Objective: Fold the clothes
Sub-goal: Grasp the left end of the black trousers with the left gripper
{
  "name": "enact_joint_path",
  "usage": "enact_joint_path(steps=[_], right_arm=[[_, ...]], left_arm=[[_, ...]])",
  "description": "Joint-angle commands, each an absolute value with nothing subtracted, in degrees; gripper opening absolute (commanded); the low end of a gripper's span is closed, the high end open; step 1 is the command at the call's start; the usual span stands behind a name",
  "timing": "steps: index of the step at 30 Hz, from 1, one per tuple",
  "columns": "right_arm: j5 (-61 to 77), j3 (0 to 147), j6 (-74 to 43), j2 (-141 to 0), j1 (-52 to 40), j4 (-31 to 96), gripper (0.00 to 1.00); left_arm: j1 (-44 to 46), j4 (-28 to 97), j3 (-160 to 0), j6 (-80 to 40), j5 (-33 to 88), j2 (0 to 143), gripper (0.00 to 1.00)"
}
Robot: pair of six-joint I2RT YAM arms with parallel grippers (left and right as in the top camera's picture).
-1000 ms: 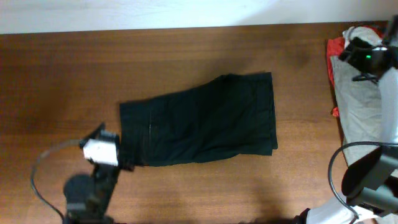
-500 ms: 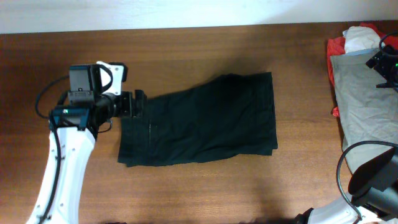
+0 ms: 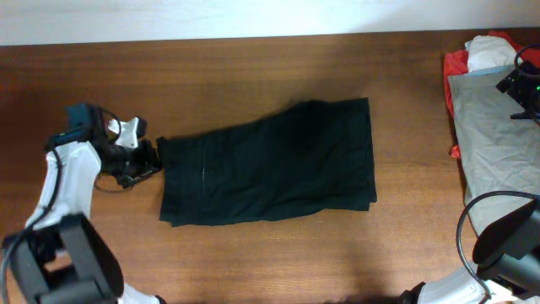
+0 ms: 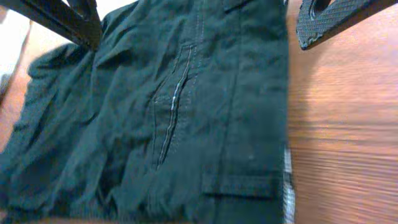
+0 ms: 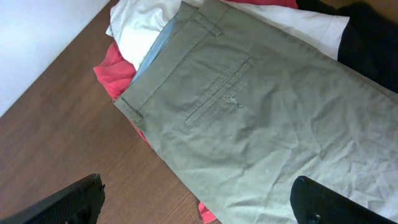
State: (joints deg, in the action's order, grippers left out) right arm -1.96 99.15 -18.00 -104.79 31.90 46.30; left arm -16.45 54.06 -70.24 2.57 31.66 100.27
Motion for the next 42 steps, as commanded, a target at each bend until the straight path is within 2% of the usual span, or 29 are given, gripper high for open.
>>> enact_joint_path(steps=[1, 9, 14, 19, 27, 38, 39, 40, 42], right_arm=[[-2.6, 99.3, -18.5, -104.7, 31.9, 46.3, 0.99], [-2.6, 99.3, -18.5, -104.7, 31.9, 46.3, 0.99], [-2.6, 99.3, -18.5, -104.7, 31.9, 46.3, 0.99], [-2.6, 99.3, -18.5, -104.7, 31.9, 46.3, 0.99], [-2.6, 99.3, -18.5, -104.7, 31.9, 46.3, 0.99], [-2.6, 99.3, -18.5, -104.7, 31.9, 46.3, 0.99], [-2.6, 99.3, -18.5, -104.7, 31.9, 46.3, 0.99], [-2.6, 99.3, -18.5, -104.7, 31.9, 46.3, 0.99], [-2.6, 99.3, -18.5, -104.7, 31.9, 46.3, 0.99]], left_arm=[[-16.3, 54.1, -70.9, 7.5, 36.2, 105.1, 0.99], [-16.3, 54.7, -70.9, 9.0, 32.6, 109.8, 0.99], [-16.3, 55.8, -70.8, 8.9, 24.6, 109.8, 0.99], [-16.3, 54.1, -70.5, 8.9, 24.9, 110.5, 0.99], [-16.3, 54.1, -70.3, 12.4, 37.1, 117.6, 0.99], [-14.5, 53.6, -70.1, 13.8, 37.3, 123.9, 0.99], [-14.3, 53.6, -70.1, 13.8, 37.3, 124.5, 0.97], [-14.3, 52.9, -70.1, 13.8, 37.3, 125.2, 0.81], [-14.3, 52.6, -70.1, 13.8, 37.3, 125.2, 0.64]])
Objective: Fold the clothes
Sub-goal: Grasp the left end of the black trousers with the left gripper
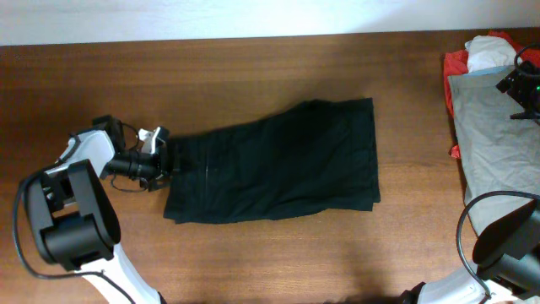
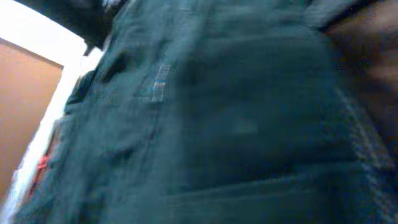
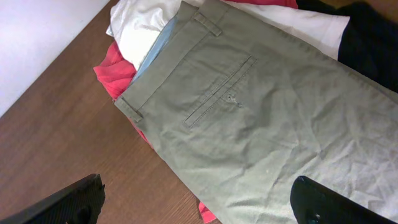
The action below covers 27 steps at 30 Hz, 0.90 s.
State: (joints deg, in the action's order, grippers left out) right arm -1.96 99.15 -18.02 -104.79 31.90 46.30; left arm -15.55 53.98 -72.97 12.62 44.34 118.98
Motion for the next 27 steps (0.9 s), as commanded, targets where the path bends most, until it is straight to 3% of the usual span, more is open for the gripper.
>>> enact_joint_path(steps=[1, 4, 7, 8, 11, 13, 15, 16, 17, 20, 21, 27], right_arm=[[-2.6, 99.3, -18.5, -104.7, 31.9, 46.3, 0.99], [-2.6, 99.3, -18.5, -104.7, 31.9, 46.3, 0.99], [-2.6, 99.3, -18.5, -104.7, 31.9, 46.3, 0.99], [-2.6, 99.3, -18.5, -104.7, 31.9, 46.3, 0.99], [-2.6, 99.3, -18.5, -104.7, 31.9, 46.3, 0.99], [-2.6, 99.3, -18.5, -104.7, 31.9, 46.3, 0.99], [-2.6, 99.3, -18.5, -104.7, 31.9, 46.3, 0.99], [-2.6, 99.3, -18.5, -104.7, 31.9, 46.3, 0.99], [-2.6, 99.3, -18.5, -104.7, 31.9, 46.3, 0.99], [-2.6, 99.3, -18.5, -104.7, 31.9, 46.3, 0.99], [-2.6, 99.3, -18.5, -104.7, 31.9, 46.3, 0.99], [-2.6, 99.3, -18.5, -104.7, 31.9, 46.3, 0.99]], left_arm=[[-14.3, 52.5, -70.1, 13.8, 37.1, 125.2, 0.55], [-14.3, 52.5, -70.1, 13.3, 34.7, 125.2, 0.43], [-14.4, 52.5, -70.1, 13.3, 34.1, 125.2, 0.43], [-14.4, 52.5, -70.1, 13.3, 34.1, 125.2, 0.55], [-14.4, 51.6, -70.1, 13.1, 33.8, 125.2, 0.72], [-14.3, 50.9, -70.1, 13.0, 33.4, 125.2, 0.72], [-14.3, 51.0, -70.1, 12.9, 33.4, 125.4, 0.58], [-14.3, 51.1, -70.0, 12.9, 33.4, 125.5, 0.58], [-14.2, 51.0, -70.0, 12.9, 33.4, 125.7, 0.49], [-14.0, 50.8, -70.0, 12.2, 33.2, 125.7, 0.08], [-14.0, 50.8, -70.0, 11.7, 33.2, 125.7, 0.0], [-14.3, 51.9, -70.6, 8.8, 32.9, 125.7, 0.0]])
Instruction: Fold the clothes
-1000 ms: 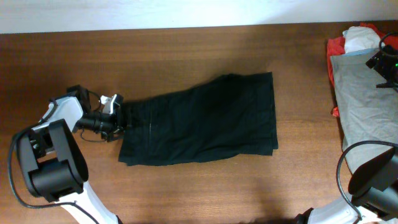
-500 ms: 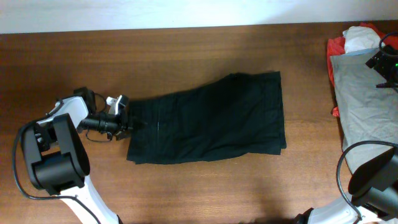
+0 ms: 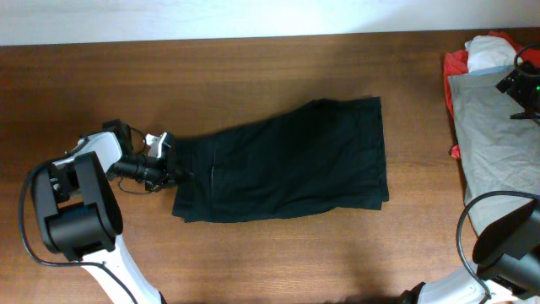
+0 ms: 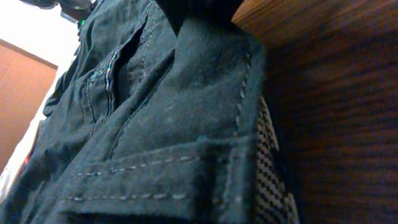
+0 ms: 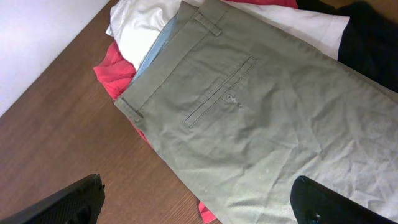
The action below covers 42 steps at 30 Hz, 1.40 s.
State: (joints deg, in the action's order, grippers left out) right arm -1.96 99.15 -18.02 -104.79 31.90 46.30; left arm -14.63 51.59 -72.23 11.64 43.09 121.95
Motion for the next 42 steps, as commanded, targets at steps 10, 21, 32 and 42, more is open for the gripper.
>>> enact_joint_path(steps=[10, 21, 32, 42], right_arm=[[-2.6, 99.3, -18.5, -104.7, 31.9, 46.3, 0.99], [-2.6, 99.3, -18.5, -104.7, 31.9, 46.3, 0.99], [-2.6, 99.3, -18.5, -104.7, 31.9, 46.3, 0.99], [-2.6, 99.3, -18.5, -104.7, 31.9, 46.3, 0.99]], left_arm=[[-18.2, 66.7, -87.8, 5.6, 25.4, 125.3, 0.0], [-11.2, 76.6, -101.1, 2.0, 17.5, 112.9, 0.0], [1.7, 77.1, -101.1, -6.3, 15.2, 102.5, 0.0], [17.6, 70.3, -104.1, -9.8, 15.2, 102.5, 0.0]])
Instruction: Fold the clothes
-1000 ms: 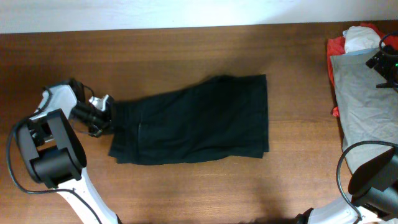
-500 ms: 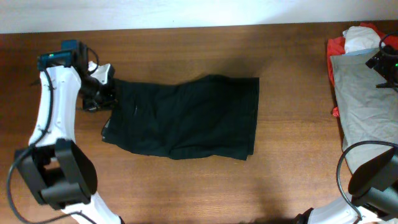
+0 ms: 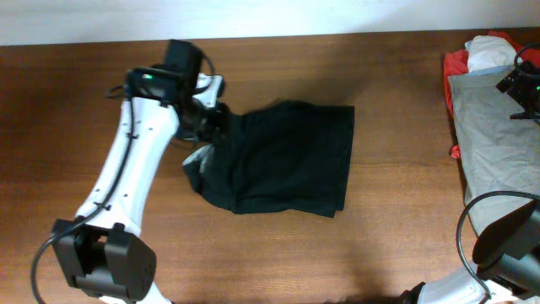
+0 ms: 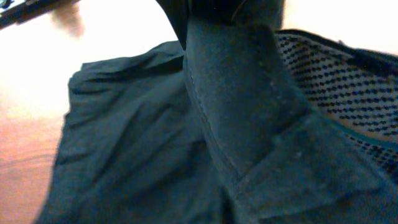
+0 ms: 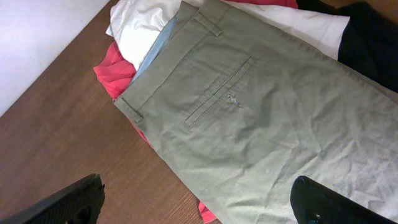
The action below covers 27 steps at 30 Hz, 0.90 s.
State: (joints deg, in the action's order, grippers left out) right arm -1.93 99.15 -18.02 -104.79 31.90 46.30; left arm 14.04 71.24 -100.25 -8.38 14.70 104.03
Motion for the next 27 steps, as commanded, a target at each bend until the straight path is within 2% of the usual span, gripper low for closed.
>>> enact_joint_path(steps=[1, 6, 10, 21, 27], right_arm=[[-2.6, 99.3, -18.5, -104.7, 31.9, 46.3, 0.99], [-2.6, 99.3, -18.5, -104.7, 31.9, 46.3, 0.99], [-2.6, 99.3, -18.5, -104.7, 31.9, 46.3, 0.99], [-2.6, 99.3, -18.5, -104.7, 31.9, 46.3, 0.99], [-2.6, 99.3, -18.5, -104.7, 31.9, 46.3, 0.99]], left_arm=[[18.9, 70.5, -105.6, -9.8, 15.2, 102.5, 0.0], [23.7, 72.2, -113.1, -9.8, 13.1, 102.5, 0.0], [24.4, 77.2, -115.9, -12.4, 0.1, 102.5, 0.0], [6.7, 87.9, -115.9, -13.3, -7.3, 102.5, 0.0], [1.1, 91.8, -116.0, -15.2, -13.4, 101.4, 0.0]])
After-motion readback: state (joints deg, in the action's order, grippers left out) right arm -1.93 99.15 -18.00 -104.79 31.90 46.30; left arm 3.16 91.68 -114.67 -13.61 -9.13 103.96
